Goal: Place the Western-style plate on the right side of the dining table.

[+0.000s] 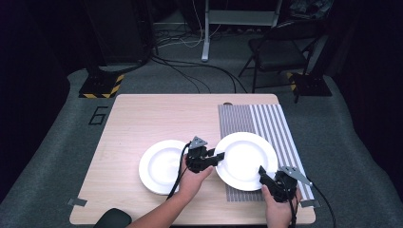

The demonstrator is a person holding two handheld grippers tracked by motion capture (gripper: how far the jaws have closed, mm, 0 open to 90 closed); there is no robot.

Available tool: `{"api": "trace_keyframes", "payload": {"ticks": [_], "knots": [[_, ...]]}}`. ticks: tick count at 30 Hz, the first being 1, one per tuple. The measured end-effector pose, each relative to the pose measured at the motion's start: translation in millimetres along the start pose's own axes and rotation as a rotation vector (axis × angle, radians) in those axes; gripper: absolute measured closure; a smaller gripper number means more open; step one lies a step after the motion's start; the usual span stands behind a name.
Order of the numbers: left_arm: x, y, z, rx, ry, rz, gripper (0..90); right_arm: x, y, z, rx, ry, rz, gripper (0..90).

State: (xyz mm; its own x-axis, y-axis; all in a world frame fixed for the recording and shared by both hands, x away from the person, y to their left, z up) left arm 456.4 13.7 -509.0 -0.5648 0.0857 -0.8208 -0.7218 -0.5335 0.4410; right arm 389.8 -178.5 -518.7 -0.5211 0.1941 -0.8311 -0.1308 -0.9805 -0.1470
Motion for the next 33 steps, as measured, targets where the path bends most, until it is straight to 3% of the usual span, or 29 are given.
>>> {"api": "trace_keyframes", "payload": {"ticks": [20, 30, 33], "knots": [[-3.1, 3.6, -13.7, 0.019, -0.011, -0.014, 59.7, -0.6, 13.3, -0.7, 0.019, 0.000, -0.017, 49.2], [-9.8, 1.2, -18.3, 0.023, 0.000, 0.005, 59.7, -10.5, 14.5, -0.3, 0.008, 0.014, -0.023, 50.6], [-14.8, 0.9, -18.9, 0.025, -0.001, -0.008, 59.9, -14.4, 14.3, 0.0, 0.008, 0.017, -0.021, 50.8]]}}
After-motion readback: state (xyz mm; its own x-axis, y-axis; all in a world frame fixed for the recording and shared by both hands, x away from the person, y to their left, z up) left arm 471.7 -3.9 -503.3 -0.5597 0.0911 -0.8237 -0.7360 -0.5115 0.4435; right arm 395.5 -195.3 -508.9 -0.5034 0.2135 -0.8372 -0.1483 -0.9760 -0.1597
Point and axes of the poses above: each handheld gripper's, and its own axes: z roughly backward along the jaws, x roughly out of its underside, y roughly to its right, the point moved 9 cm from there along -z, roughly forward along the jaws, and after that the axes turned 11 degrees about x, right-handed, at the moved point
